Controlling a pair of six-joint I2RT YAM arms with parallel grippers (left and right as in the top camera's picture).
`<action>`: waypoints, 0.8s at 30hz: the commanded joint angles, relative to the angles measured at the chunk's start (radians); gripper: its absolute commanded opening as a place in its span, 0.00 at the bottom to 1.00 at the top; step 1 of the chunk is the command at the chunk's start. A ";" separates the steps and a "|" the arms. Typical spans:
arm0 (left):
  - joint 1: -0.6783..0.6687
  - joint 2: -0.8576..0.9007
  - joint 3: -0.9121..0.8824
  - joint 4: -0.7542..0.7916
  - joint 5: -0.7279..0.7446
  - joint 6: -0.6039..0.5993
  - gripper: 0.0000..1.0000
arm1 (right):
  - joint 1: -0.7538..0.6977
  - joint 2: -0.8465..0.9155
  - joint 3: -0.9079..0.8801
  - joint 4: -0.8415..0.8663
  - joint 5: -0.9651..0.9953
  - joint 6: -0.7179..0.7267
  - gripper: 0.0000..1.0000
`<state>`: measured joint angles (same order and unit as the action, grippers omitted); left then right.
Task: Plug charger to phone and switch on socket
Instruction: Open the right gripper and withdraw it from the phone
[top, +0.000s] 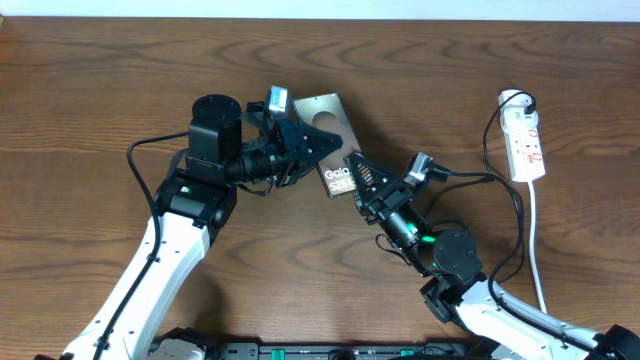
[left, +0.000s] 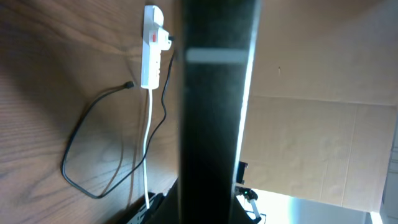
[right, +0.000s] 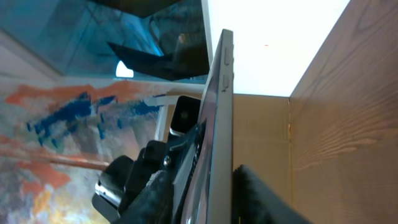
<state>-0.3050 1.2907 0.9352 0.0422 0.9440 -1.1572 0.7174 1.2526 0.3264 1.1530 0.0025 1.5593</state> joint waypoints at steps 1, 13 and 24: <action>-0.004 0.000 0.002 0.013 -0.007 -0.014 0.08 | 0.004 -0.001 0.020 0.003 -0.013 -0.011 0.38; 0.098 0.003 0.002 -0.010 -0.055 0.263 0.08 | 0.004 -0.001 0.020 -0.007 -0.084 -0.079 0.80; 0.273 0.003 0.002 -0.178 -0.055 0.538 0.07 | 0.004 -0.001 0.020 -0.398 0.131 -0.657 0.99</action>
<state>-0.0547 1.2961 0.9291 -0.1349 0.8757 -0.7330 0.7174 1.2522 0.3382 0.7975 -0.0139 1.1484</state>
